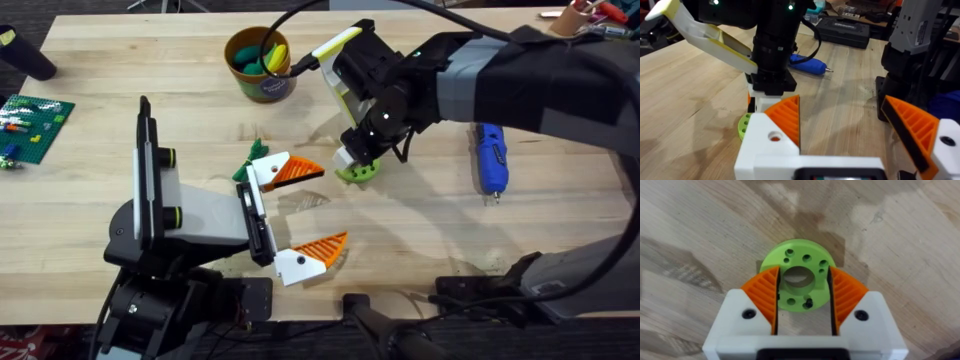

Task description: Pick up the gripper from the table and insert it into the empty holder that is missing its gripper. Then pick up a screw, insert it into the mounting hole, and use the screwdriver to tighten it. Finally, clean up the table by picking up the vegetable and placing it into the bucket.

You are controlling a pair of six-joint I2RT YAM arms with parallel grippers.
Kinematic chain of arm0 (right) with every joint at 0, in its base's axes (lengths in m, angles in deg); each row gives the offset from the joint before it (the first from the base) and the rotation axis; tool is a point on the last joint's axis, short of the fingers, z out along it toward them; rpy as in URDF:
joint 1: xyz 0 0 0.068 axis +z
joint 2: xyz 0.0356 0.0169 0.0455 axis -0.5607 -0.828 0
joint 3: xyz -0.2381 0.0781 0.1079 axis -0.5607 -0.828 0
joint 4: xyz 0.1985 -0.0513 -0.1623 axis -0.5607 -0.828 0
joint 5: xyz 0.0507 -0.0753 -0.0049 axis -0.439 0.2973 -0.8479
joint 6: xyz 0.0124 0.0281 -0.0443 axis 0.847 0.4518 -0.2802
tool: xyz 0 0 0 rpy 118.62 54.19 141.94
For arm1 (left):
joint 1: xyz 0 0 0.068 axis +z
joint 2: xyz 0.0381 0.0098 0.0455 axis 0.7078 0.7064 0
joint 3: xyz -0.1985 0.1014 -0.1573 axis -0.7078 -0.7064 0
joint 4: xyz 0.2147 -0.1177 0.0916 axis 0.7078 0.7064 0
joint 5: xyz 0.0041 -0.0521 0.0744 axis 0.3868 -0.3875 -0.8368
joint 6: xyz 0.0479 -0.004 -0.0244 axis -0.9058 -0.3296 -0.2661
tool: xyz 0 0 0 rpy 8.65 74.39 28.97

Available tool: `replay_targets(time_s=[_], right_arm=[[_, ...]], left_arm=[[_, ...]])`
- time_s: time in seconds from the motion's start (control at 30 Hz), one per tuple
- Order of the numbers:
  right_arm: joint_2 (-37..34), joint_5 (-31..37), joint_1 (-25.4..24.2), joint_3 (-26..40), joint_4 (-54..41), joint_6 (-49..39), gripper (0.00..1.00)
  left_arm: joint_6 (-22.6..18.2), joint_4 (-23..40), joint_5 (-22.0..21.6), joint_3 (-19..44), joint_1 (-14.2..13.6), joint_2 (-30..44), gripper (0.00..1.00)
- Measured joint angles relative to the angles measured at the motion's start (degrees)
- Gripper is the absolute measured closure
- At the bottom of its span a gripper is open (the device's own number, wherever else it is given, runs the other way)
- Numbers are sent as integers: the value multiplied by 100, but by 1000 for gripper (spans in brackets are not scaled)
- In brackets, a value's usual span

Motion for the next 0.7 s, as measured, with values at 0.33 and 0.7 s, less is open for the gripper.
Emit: replay_targets(time_s=[0.33, 0.7], right_arm=[[16, -4, -16, 12, -70, -2, 510], [495, -4, -196, 790, -1108, -52, 510]], left_arm=[[7, -39, -4, 0, 1, 2, 14], [8, -39, -4, 0, -1, 2, 14]])
